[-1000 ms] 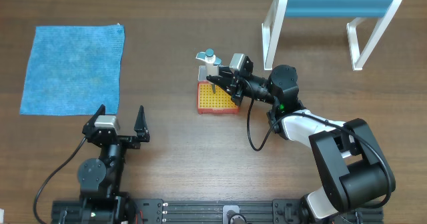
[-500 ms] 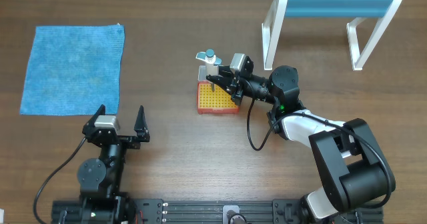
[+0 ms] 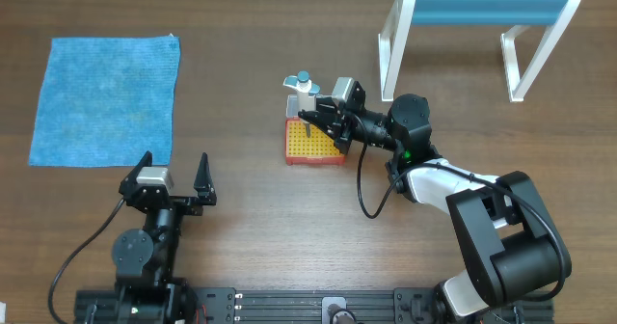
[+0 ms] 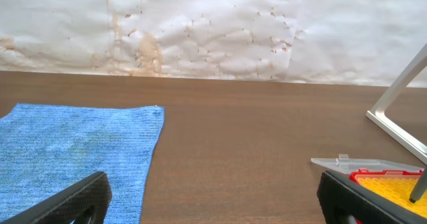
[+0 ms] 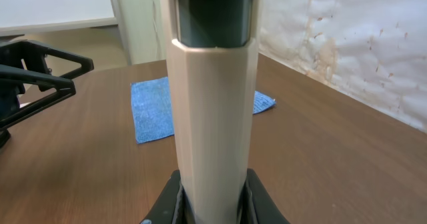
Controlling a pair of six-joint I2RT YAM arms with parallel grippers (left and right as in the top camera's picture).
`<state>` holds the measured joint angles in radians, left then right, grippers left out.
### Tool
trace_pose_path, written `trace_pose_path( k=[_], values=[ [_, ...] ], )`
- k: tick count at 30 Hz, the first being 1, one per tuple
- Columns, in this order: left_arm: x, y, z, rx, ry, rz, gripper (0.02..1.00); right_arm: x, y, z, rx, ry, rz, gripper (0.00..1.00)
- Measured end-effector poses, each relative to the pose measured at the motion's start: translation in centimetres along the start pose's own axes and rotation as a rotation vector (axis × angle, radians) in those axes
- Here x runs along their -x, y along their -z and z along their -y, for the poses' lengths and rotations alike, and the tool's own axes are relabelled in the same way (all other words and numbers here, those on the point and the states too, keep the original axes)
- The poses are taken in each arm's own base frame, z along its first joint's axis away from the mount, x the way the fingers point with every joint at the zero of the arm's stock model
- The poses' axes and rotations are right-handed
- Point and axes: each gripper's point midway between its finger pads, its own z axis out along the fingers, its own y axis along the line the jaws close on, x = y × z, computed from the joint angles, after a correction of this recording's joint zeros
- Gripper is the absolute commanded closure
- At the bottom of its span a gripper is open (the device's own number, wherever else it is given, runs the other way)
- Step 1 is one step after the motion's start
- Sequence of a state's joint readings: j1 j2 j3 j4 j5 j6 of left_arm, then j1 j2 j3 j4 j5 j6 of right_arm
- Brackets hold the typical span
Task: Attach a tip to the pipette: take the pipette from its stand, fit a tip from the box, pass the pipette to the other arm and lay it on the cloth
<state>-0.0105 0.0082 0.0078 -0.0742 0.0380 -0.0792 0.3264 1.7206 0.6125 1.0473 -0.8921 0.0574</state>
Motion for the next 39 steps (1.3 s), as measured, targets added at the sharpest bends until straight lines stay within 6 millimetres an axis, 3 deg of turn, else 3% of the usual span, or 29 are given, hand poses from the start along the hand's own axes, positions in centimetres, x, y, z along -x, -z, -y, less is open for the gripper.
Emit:
trace_pose_path(
  k=[27, 35, 39],
  values=[
    [0.0, 0.0, 0.0, 0.0, 0.0, 0.0, 0.018, -0.2, -0.1, 0.0, -0.002, 0.018, 0.0, 0.925],
    [0.0, 0.0, 0.0, 0.0, 0.0, 0.0, 0.02, 2.1, 0.3, -0.4, -0.002, 0.06, 0.035, 0.925],
    [0.0, 0.0, 0.0, 0.0, 0.0, 0.0, 0.02, 4.3, 0.5, -0.7, -0.004, 0.075, 0.049, 0.925]
  ],
)
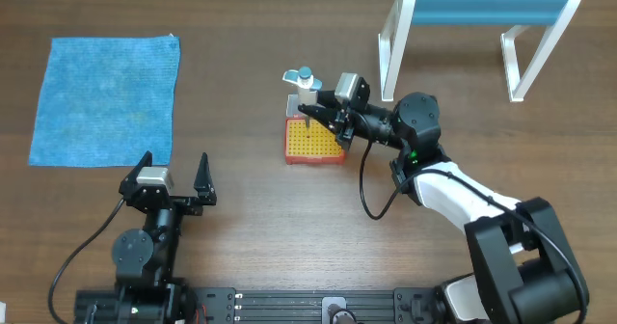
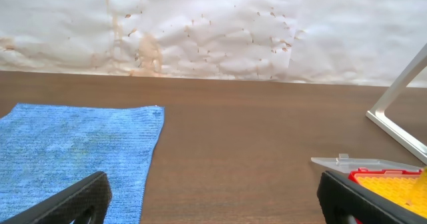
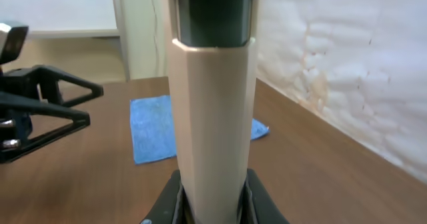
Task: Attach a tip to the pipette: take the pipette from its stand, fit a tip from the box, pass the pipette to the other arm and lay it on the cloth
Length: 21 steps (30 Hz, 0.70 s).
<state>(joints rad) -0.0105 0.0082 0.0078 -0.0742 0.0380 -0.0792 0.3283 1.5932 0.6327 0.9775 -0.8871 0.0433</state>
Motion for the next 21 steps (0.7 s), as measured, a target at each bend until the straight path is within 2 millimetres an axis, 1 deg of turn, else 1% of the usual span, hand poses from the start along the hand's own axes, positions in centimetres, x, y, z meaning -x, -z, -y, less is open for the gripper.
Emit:
trace_pose_path(
  k=[1, 3, 4, 6, 8, 10, 18, 21],
  values=[
    [0.0, 0.0, 0.0, 0.0, 0.0, 0.0, 0.02, 0.3, -0.1, 0.1, -0.003, -0.01, -0.007, 0.923],
    [0.0, 0.0, 0.0, 0.0, 0.0, 0.0, 0.02, 1.8, -0.3, 0.6, -0.007, -0.025, -0.018, 0.925],
    [0.0, 0.0, 0.0, 0.0, 0.0, 0.0, 0.02, 3.2, -0.5, 0.8, -0.007, -0.015, -0.009, 0.925],
    [0.0, 0.0, 0.0, 0.0, 0.0, 0.0, 0.02, 5.4, -0.9, 1.2, -0.007, -0.004, 0.0, 0.925],
    [0.0, 0.0, 0.0, 0.0, 0.0, 0.0, 0.02, 7.3, -1.9, 1.3, 0.008, -0.026, -0.018, 0.923],
    [0.0, 0.0, 0.0, 0.0, 0.0, 0.0, 0.02, 8.5, -2.3, 1.1, 0.018, -0.008, -0.002, 0.923],
    [0.0, 0.0, 0.0, 0.0, 0.0, 0.0, 0.02, 8.4, -2.3, 1.1, 0.017, -0.014, -0.007, 0.923],
    [0.0, 0.0, 0.0, 0.0, 0.0, 0.0, 0.023, 8.4, -2.3, 1.1, 0.018, -0.061, -0.007, 0.921]
  ],
)
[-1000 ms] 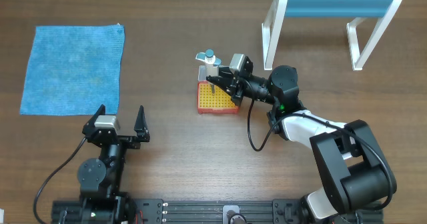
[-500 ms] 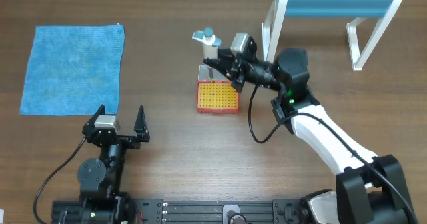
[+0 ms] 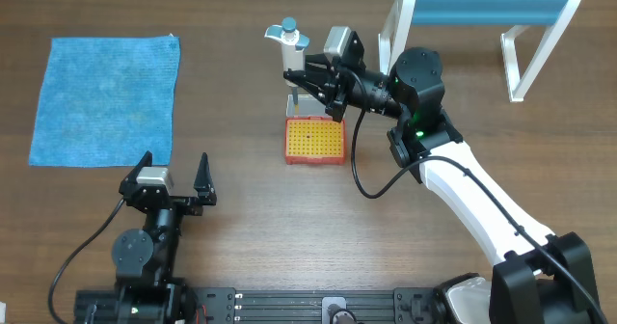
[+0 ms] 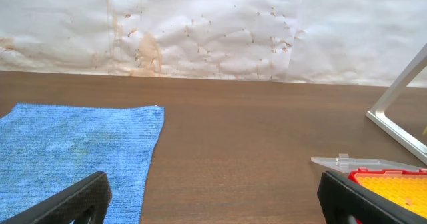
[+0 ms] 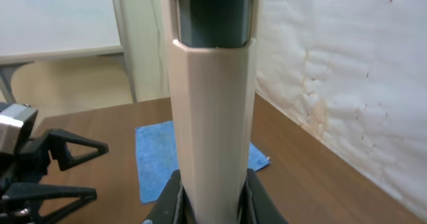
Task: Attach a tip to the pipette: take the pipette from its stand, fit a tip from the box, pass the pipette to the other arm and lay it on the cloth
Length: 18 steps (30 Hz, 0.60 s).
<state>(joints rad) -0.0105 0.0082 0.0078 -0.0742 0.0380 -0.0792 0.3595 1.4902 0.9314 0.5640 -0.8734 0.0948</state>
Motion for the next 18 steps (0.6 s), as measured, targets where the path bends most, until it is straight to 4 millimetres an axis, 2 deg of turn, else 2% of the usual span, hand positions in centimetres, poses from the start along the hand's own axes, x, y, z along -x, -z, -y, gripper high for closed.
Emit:
trace_pose_path(
  k=[2, 3, 5, 6, 7, 8, 10, 11, 12, 13, 18],
  values=[
    [0.1, 0.0, 0.2, -0.014, 0.001, 0.002, 0.02, 0.0, 0.0, 0.0, 0.0, -0.072, 0.0, 0.925],
    [0.4, 0.0, 1.4, -0.079, 0.052, 0.011, 0.02, 0.0, 0.0, -0.1, 0.006, -0.092, 0.0, 0.923],
    [1.7, 0.9, 5.4, -0.321, 0.211, 0.029, 0.02, 0.0, 0.0, -1.3, 0.071, -0.115, -0.006, 0.925],
    [2.0, 1.4, 6.8, -0.409, 0.318, 0.009, 0.02, -0.1, 0.1, -1.8, 0.105, -0.122, -0.01, 0.923],
    [2.3, 2.1, 8.0, -0.493, 0.584, -0.063, 0.02, -0.2, 0.3, -3.0, 0.176, -0.167, -0.022, 0.923],
    [2.3, 2.3, 8.5, -0.518, 0.762, -0.121, 0.02, -0.2, 0.4, -3.6, 0.207, -0.19, -0.029, 0.923],
    [2.7, 2.3, 8.3, -0.507, 1.01, -0.17, 0.018, -0.3, 0.6, -4.6, 0.266, -0.224, -0.042, 0.923],
    [3.6, 2.3, 8.3, -0.519, 1.058, -0.146, 0.02, -0.3, 0.7, -4.8, 0.281, -0.23, -0.045, 0.923],
    [5.5, 2.7, 8.3, -0.562, 1.052, -0.074, 0.02, -0.3, 0.7, -5.0, 0.29, -0.239, -0.047, 0.925],
    [6.5, 2.9, 8.2, -0.579, 1.041, -0.031, 0.02, -0.3, 0.7, -5.1, 0.295, -0.243, -0.049, 0.923],
    [6.5, 1.7, 7.4, -0.499, 0.983, -0.032, 0.02, -1.4, 0.8, -5.3, 0.3, -0.348, -0.1, 0.923]
  ],
)
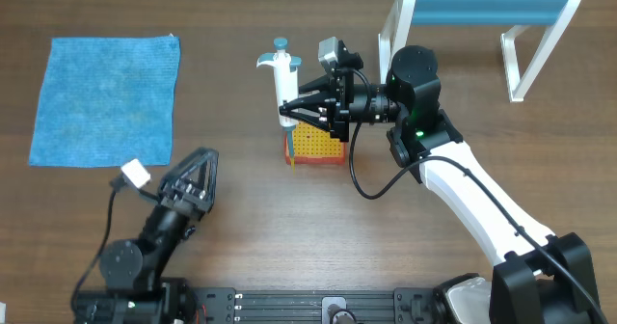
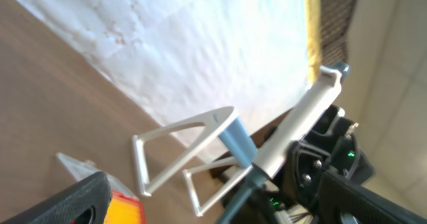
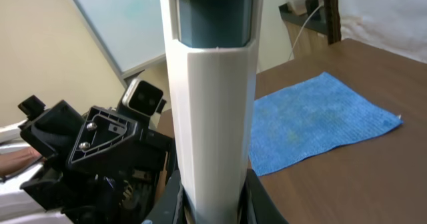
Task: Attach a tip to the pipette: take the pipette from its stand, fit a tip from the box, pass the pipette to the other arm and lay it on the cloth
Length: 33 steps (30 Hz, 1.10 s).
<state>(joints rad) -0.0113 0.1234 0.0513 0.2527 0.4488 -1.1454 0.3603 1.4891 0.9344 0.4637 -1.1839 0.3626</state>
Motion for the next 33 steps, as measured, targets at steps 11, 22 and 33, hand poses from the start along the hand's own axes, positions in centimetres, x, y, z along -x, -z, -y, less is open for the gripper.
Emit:
trace_pose_path(
  k=[11, 22, 33],
  values=[
    [0.4, -14.9, 9.6, -0.412, -0.214, -0.68, 0.02, 0.6, 0.1, -0.4, 0.006, -0.102, 0.005, 0.923],
    [-3.4, -14.6, 12.0, -0.513, -0.219, -0.774, 0.862, 1.1, 0.1, -1.6, 0.062, -0.128, 0.004, 0.923],
    [-3.3, -15.2, 11.3, -0.454, -0.172, -0.763, 0.991, 2.6, 4.8, 0.0, 0.042, -0.192, 0.033, 0.176]
  ],
)
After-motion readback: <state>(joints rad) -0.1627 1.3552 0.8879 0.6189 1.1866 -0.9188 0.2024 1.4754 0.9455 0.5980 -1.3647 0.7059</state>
